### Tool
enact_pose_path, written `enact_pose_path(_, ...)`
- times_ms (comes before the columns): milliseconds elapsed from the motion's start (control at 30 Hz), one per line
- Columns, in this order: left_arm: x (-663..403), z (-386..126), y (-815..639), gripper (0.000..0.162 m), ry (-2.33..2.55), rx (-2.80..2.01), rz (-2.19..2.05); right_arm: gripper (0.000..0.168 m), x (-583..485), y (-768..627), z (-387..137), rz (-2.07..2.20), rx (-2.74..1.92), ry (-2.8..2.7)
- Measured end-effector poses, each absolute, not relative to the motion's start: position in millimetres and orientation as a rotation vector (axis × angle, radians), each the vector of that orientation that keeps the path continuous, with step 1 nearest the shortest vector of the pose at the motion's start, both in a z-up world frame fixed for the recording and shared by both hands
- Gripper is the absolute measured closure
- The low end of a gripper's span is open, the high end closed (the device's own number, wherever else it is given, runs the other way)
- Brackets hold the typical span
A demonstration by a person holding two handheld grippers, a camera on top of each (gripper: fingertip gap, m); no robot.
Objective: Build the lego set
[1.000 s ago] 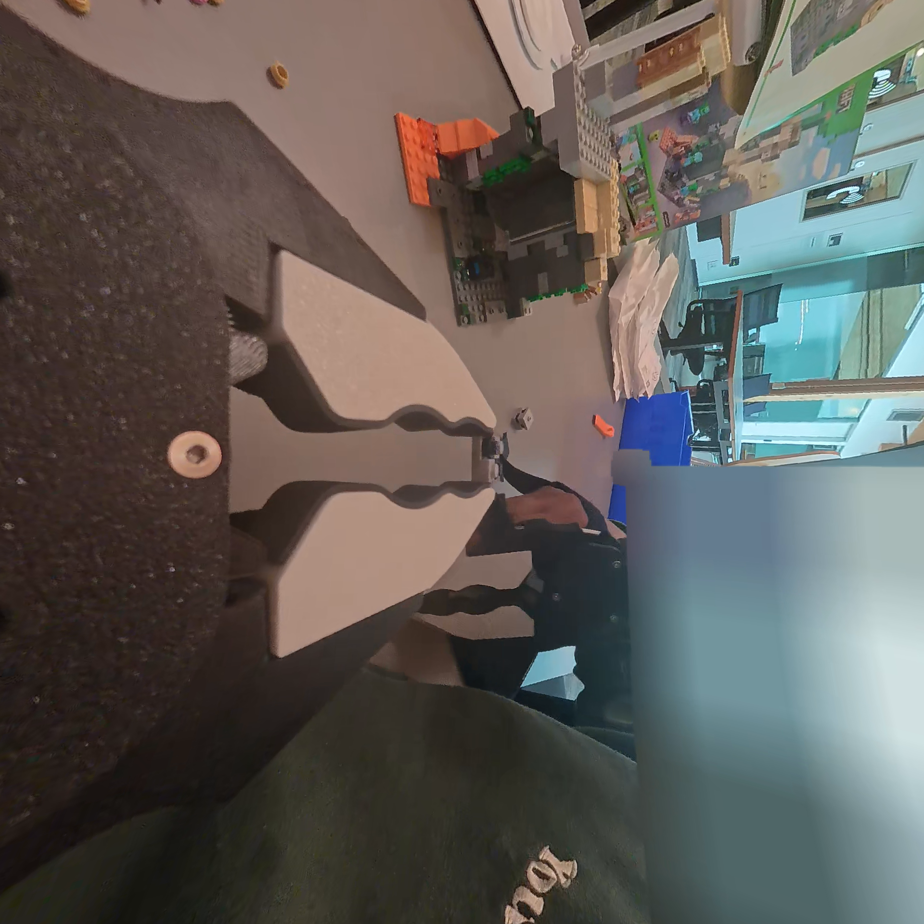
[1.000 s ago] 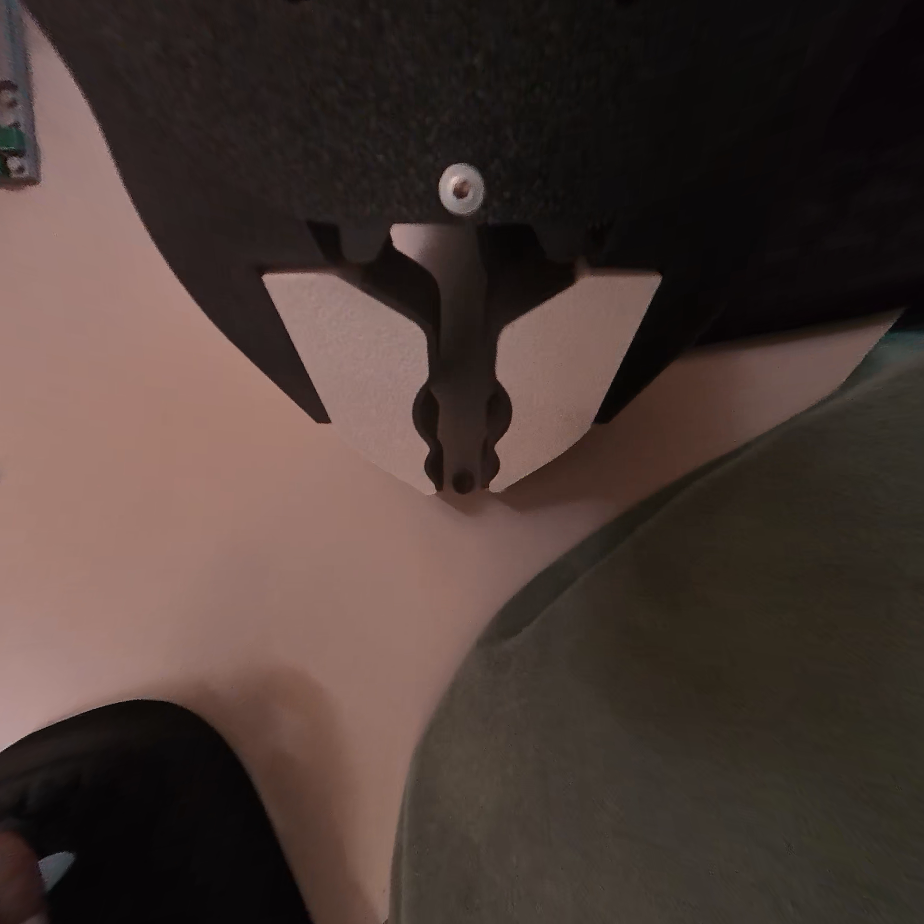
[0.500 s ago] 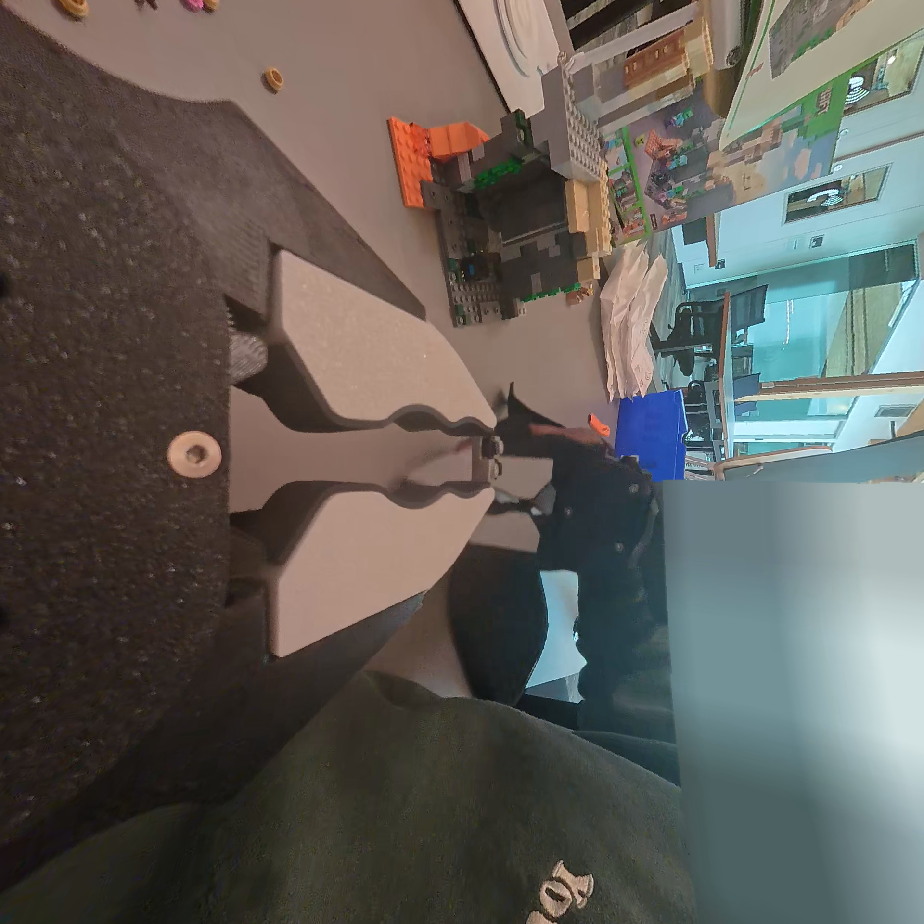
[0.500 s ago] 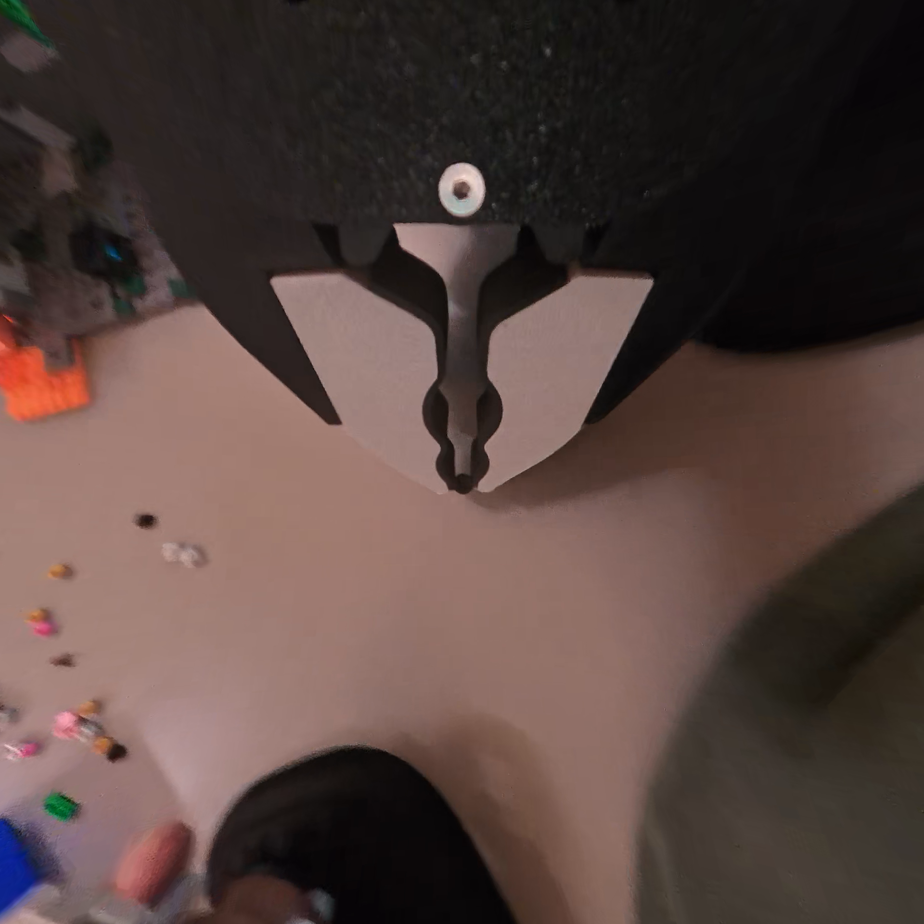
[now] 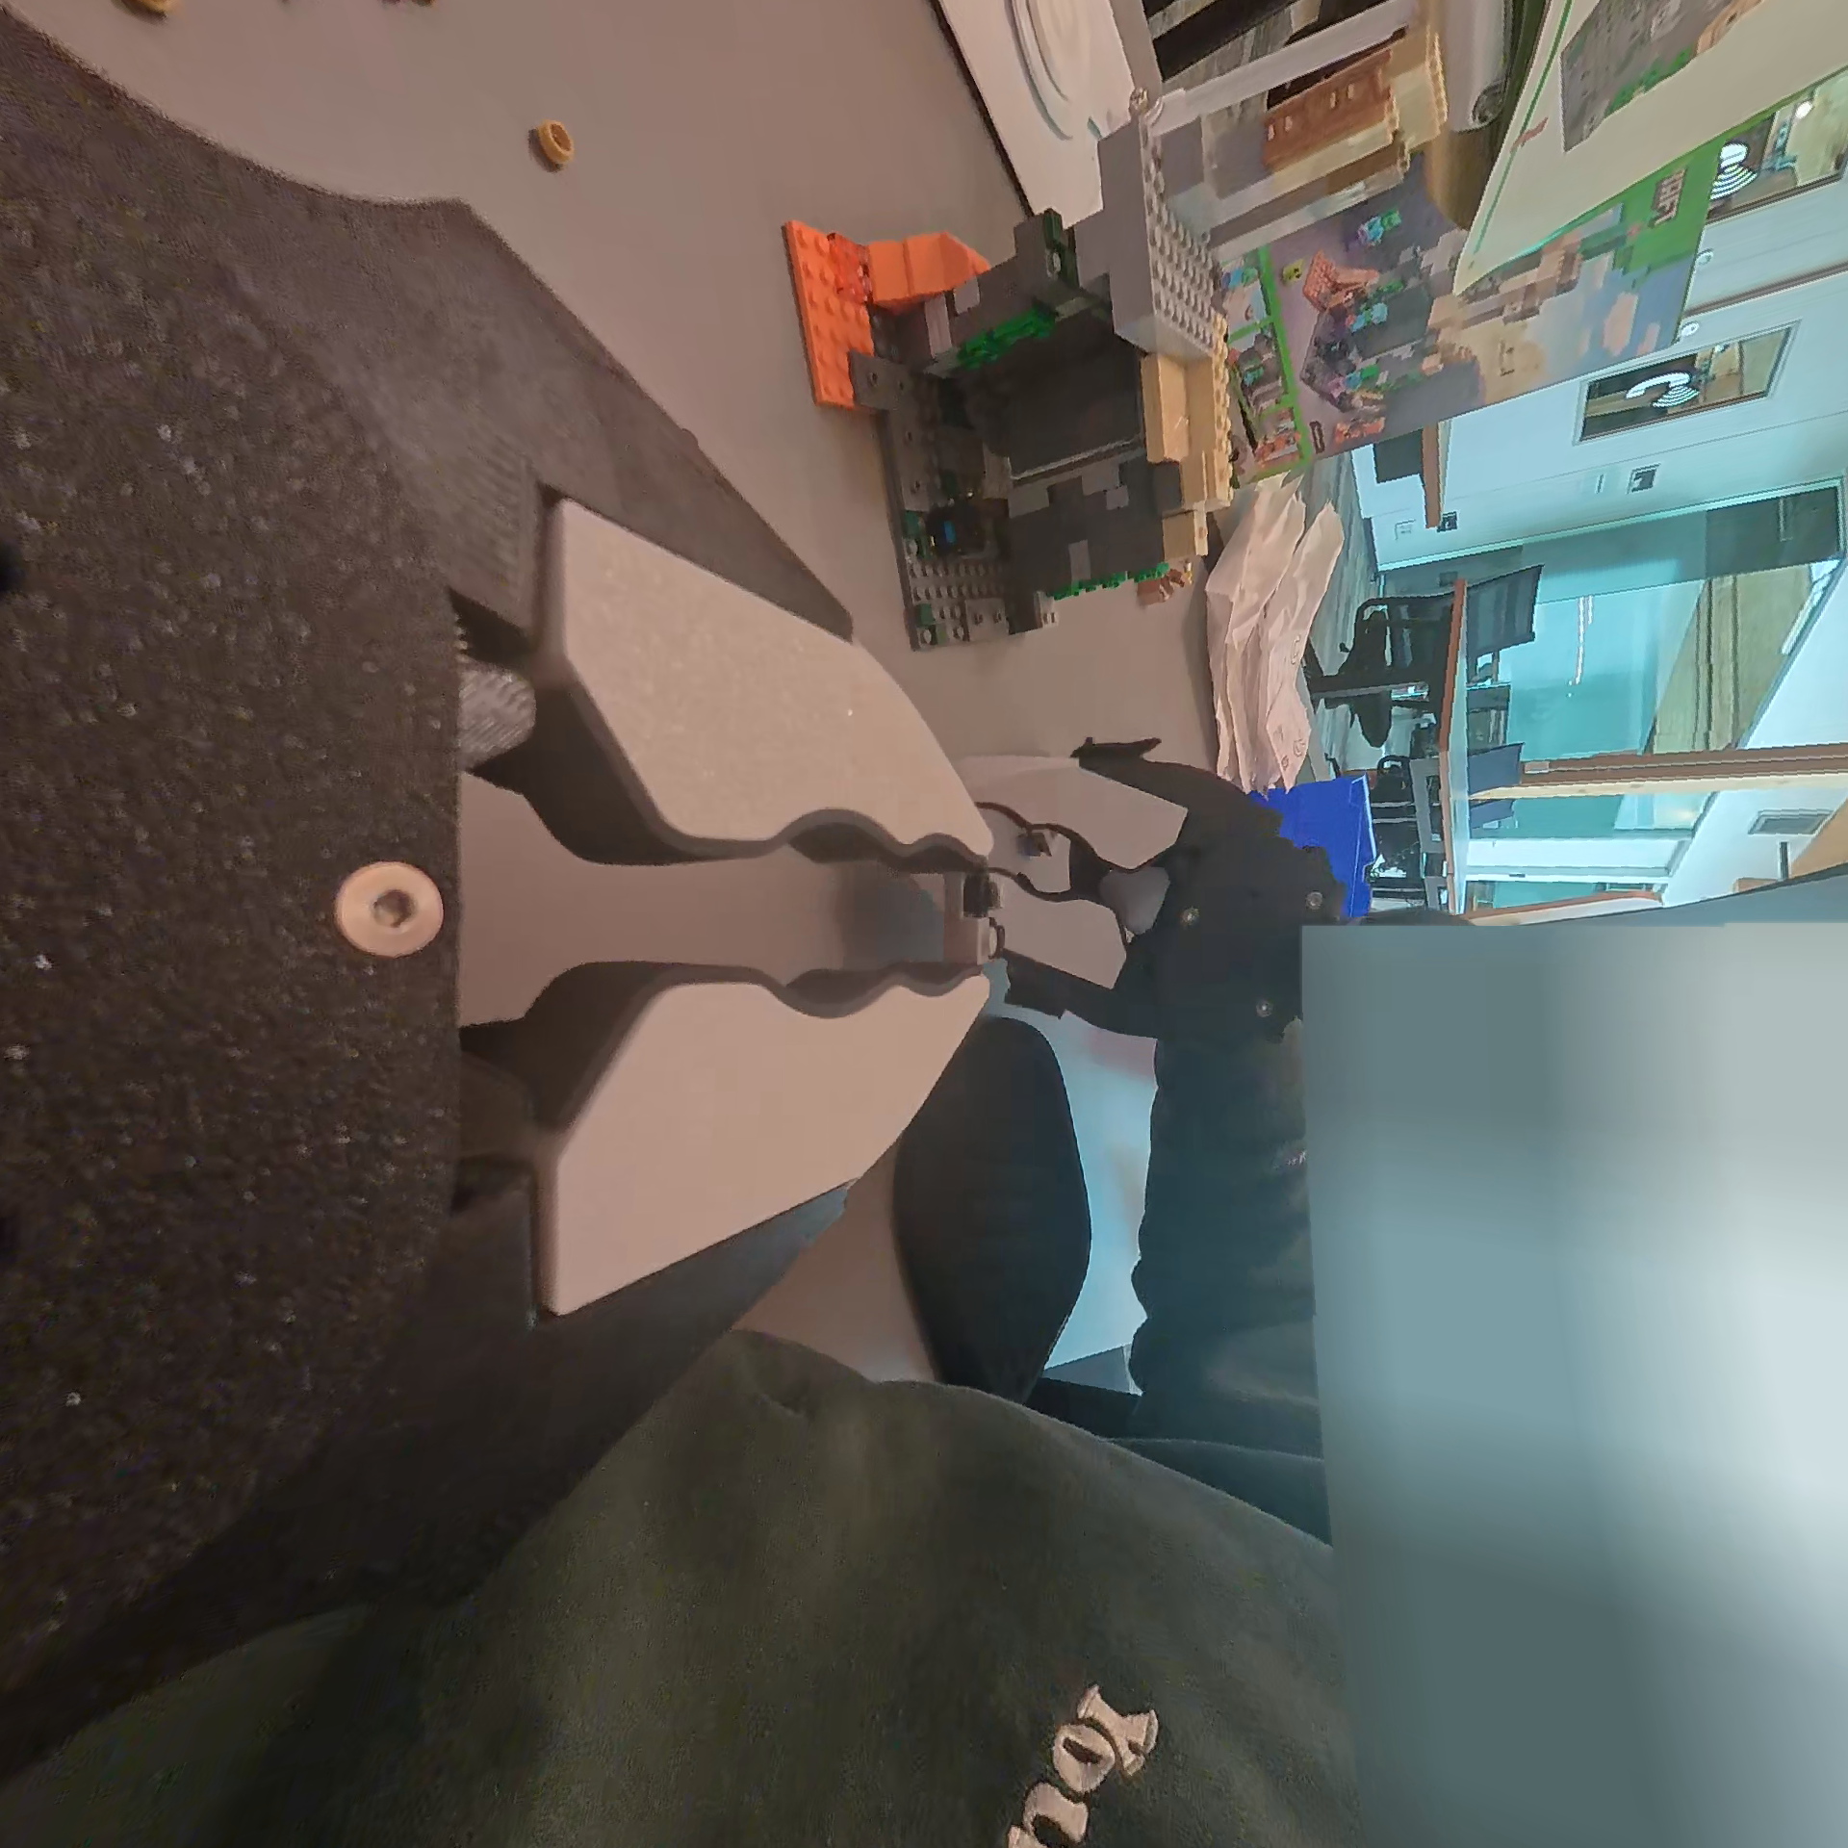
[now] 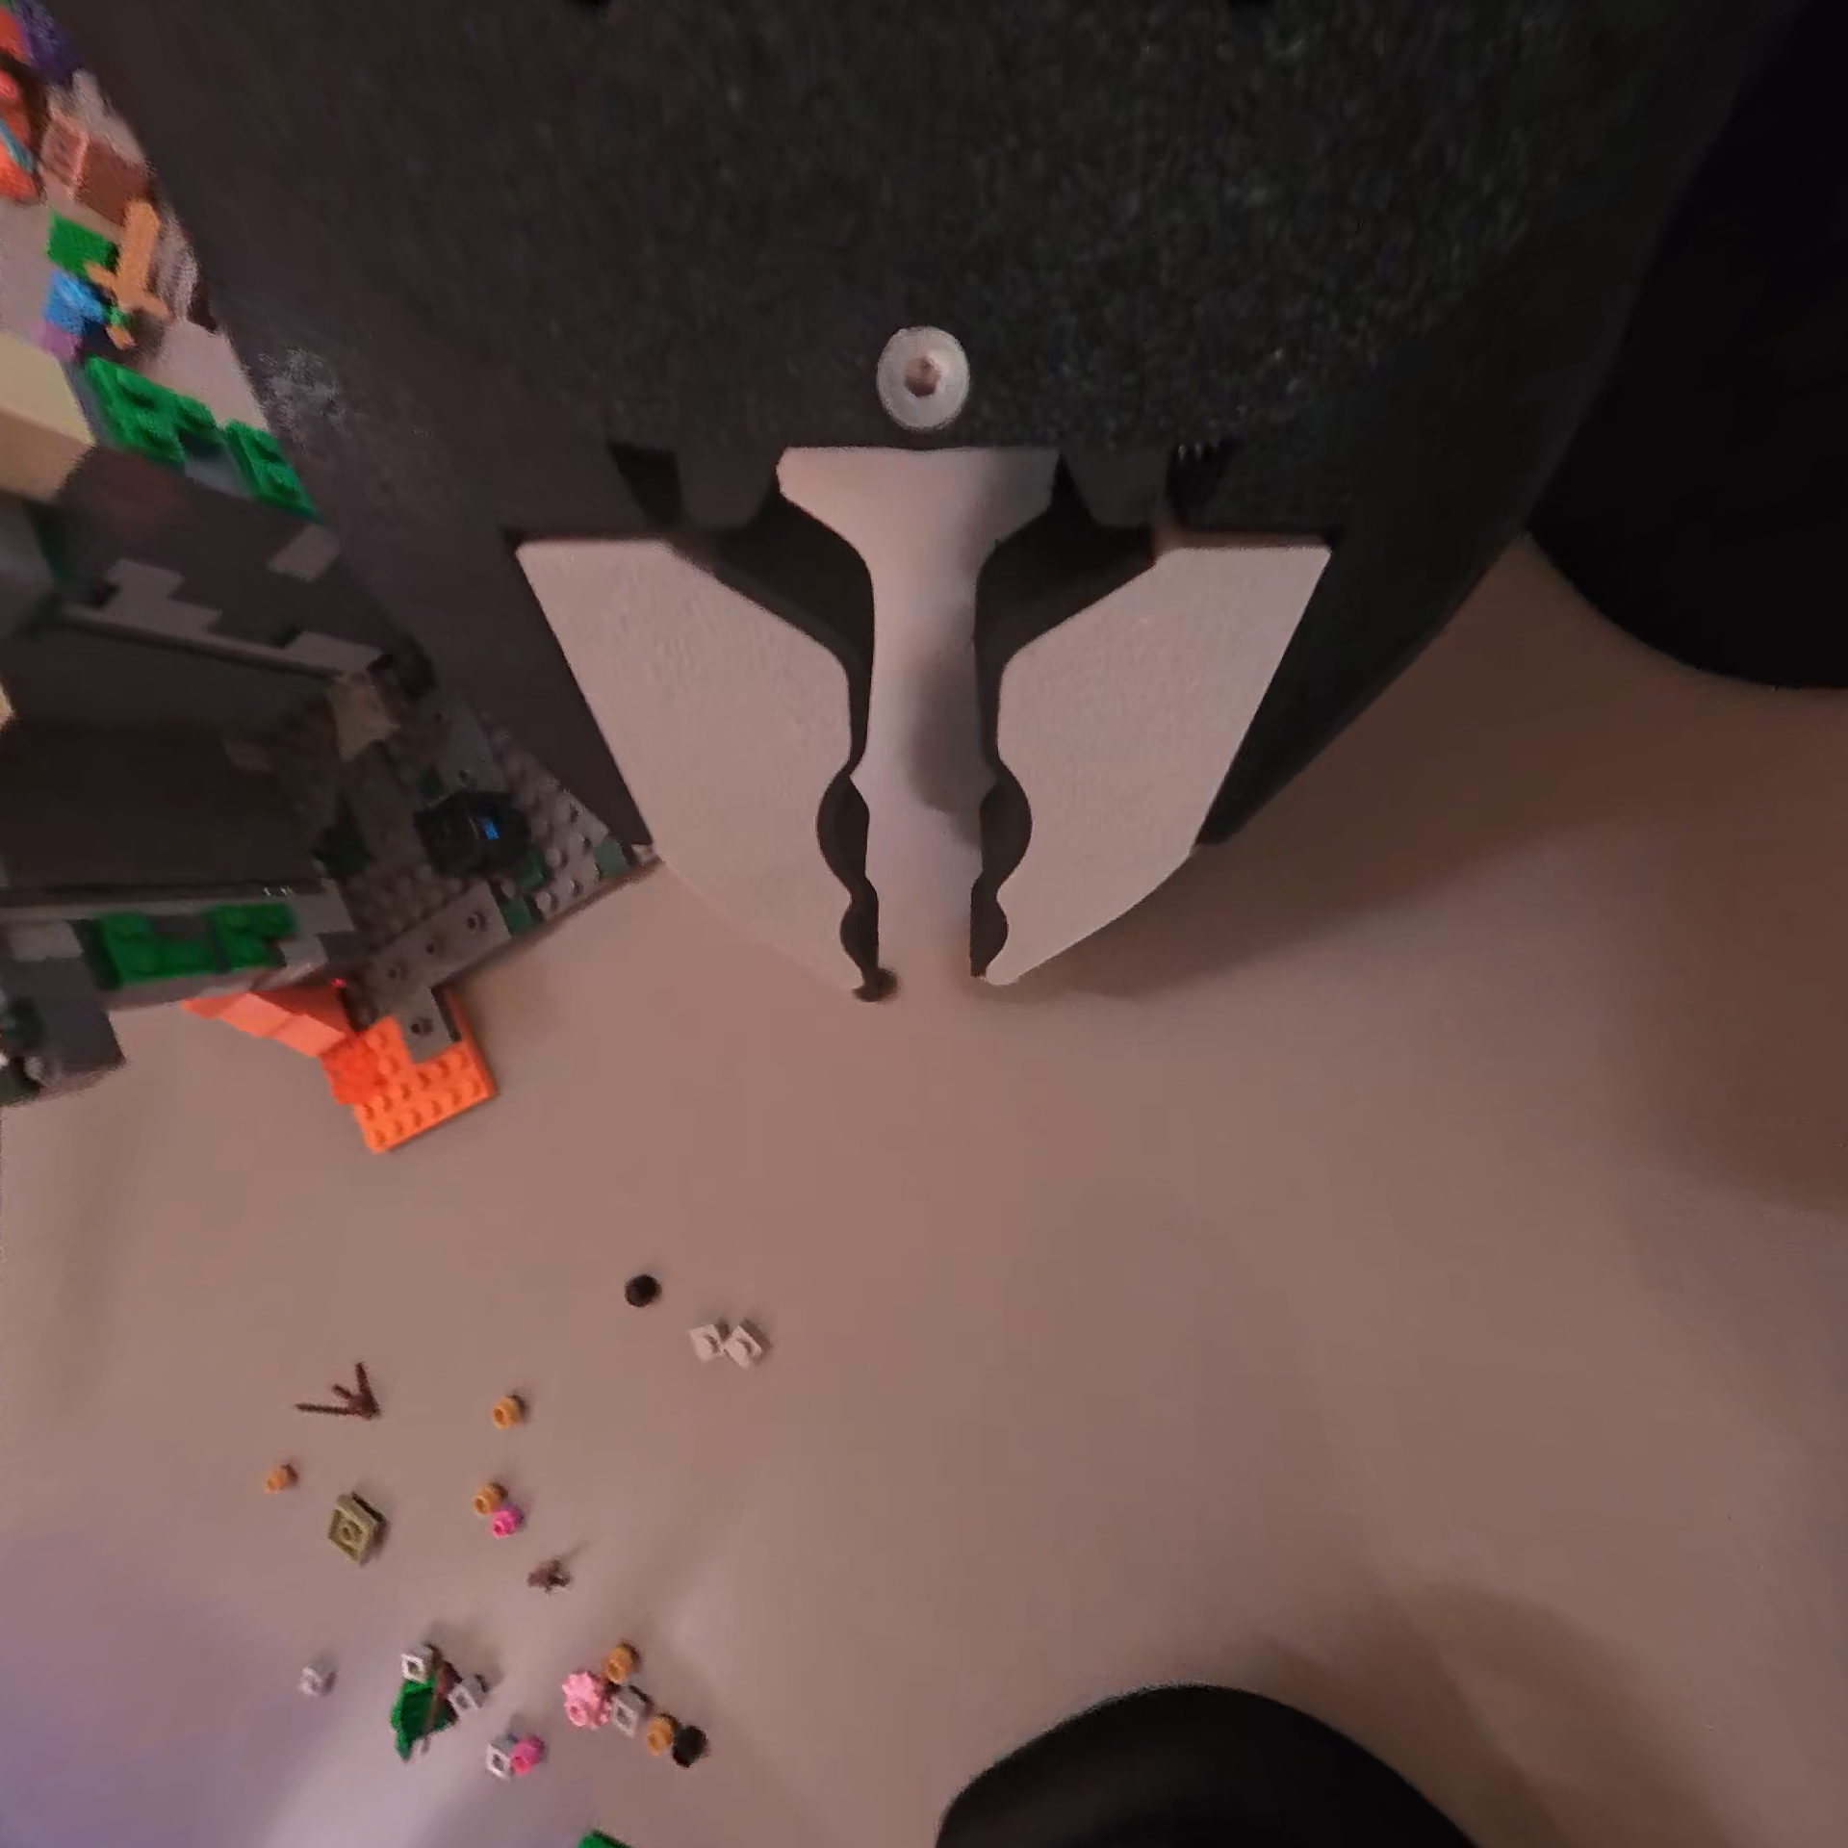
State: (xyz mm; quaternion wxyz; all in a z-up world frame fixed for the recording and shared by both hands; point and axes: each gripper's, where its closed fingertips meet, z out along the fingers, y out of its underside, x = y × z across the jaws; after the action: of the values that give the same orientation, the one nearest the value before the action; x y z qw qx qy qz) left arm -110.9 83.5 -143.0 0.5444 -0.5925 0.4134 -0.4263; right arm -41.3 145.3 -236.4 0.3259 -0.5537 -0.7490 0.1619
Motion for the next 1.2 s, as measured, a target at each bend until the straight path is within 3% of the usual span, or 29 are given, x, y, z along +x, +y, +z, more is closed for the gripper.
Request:
enact_pose_path(567,-111.0,-142.6,82.3,0.146,0.985,-1.398,-1.018,0.155,-50.9,181.3,-249.8,0.393,-1.631,-1.877)
enact_pose_path(800,-111.9,-141.3,81.7,0.146,0.981,-1.389,-1.027,0.168,-59.3,175.3,-247.1,0.475,-1.652,-1.887)
enact_pose_path(933,-112.5,-140.2,80.8,0.146,0.98,-1.38,-1.029,0.168,-68.6,158.4,-226.9,0.873,-1.8,-1.705)
enact_pose_path(1200,-112.4,-139.8,79.2,0.146,0.988,-1.371,-1.034,0.161,-47.3,182.2,-243.3,0.784,-2.026,-1.512)
